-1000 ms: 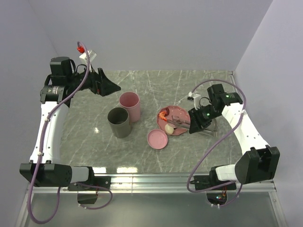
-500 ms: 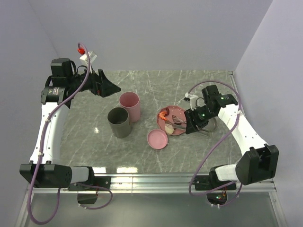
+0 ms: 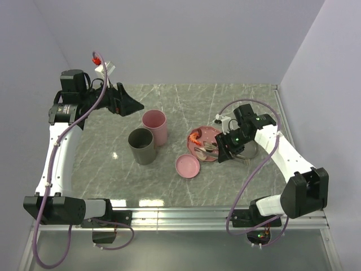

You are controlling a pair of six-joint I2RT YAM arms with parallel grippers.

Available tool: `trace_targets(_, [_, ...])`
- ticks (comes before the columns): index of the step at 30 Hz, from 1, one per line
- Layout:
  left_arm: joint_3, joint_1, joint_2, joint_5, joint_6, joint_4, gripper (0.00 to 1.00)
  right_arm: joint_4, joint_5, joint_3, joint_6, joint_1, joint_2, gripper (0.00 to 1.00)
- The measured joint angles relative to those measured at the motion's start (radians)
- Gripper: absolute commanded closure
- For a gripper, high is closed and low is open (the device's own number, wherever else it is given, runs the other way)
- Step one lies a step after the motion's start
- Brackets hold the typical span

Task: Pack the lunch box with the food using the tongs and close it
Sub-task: Pick up the food using the clamp

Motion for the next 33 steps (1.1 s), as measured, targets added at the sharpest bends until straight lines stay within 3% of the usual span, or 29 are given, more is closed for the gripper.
trace_targets(25, [-0.031, 0.0, -0.008, 0.0, -0.024, 0.032, 0.0, 0.08, 0.083, -0.064, 0.056, 0.048, 0.023, 0.48])
trace_targets(33, [-0.031, 0.0, -0.008, 0.0, -0.03, 0.038, 0.01, 0.087, 0.084, -0.062, 0.063, 0.048, 0.036, 0.58])
